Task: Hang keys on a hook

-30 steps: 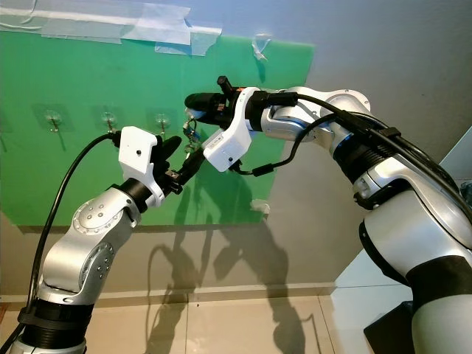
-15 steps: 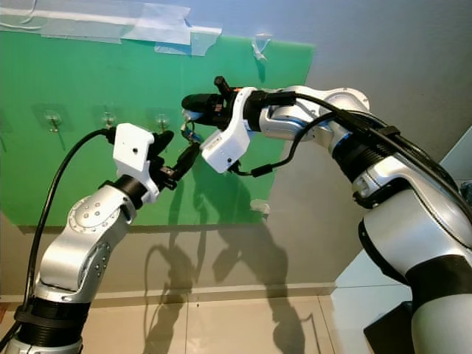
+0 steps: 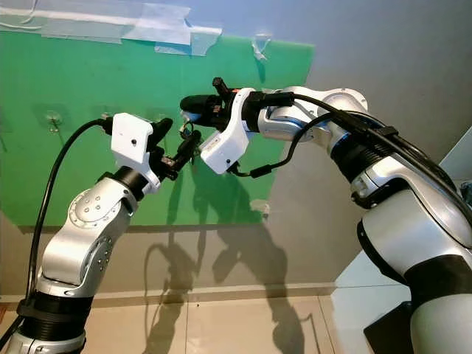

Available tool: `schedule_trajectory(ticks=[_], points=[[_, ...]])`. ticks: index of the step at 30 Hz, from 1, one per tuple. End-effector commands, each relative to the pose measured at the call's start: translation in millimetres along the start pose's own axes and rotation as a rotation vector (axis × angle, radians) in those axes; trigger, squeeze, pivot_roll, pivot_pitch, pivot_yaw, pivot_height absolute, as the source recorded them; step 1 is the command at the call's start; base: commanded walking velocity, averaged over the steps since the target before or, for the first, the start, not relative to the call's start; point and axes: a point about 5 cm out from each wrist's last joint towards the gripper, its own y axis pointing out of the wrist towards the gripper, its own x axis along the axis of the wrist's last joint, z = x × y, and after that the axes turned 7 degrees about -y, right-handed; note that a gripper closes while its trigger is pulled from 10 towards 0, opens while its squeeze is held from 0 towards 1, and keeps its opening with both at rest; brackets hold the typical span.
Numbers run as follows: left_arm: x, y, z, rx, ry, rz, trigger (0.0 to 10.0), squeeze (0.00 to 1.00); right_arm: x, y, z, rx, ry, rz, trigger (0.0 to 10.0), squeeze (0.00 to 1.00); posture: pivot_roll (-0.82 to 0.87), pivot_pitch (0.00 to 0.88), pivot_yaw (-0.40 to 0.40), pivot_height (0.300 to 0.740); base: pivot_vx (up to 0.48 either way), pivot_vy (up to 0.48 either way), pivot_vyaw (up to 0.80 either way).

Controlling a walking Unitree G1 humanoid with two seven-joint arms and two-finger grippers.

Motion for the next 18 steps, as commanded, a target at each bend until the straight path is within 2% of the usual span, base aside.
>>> schedule_trajectory(ticks=[1, 8, 12, 18], points=[[9.7, 1.8, -1.9, -0.001, 0.015, -0.042, 6.6, 0.00, -5.0, -3.0, -6.6, -0.011, -0.013, 0.008, 0.0, 0.00, -0.07, 0.000, -0.033, 0.740, 0.000, 0.000, 0.00], [10.1, 1.8, -1.5, 0.003, 0.018, -0.044, 5.5, 0.00, -6.3, -3.0, -6.9, -0.011, -0.010, 0.015, 0.0, 0.00, -0.07, 0.000, -0.032, 0.740, 0.000, 0.000, 0.00], [10.2, 1.8, -1.5, 0.004, 0.021, -0.043, 5.8, 0.00, -7.6, -3.8, -4.9, -0.005, -0.008, 0.024, 0.0, 0.00, -0.07, 0.000, -0.032, 0.740, 0.000, 0.000, 0.00], [10.1, 1.9, -1.0, 0.007, 0.025, -0.042, 5.9, 0.00, -9.2, -4.4, -1.7, 0.006, -0.005, 0.036, 0.0, 0.00, -0.07, 0.000, -0.031, 0.740, 0.000, 0.000, 0.00]])
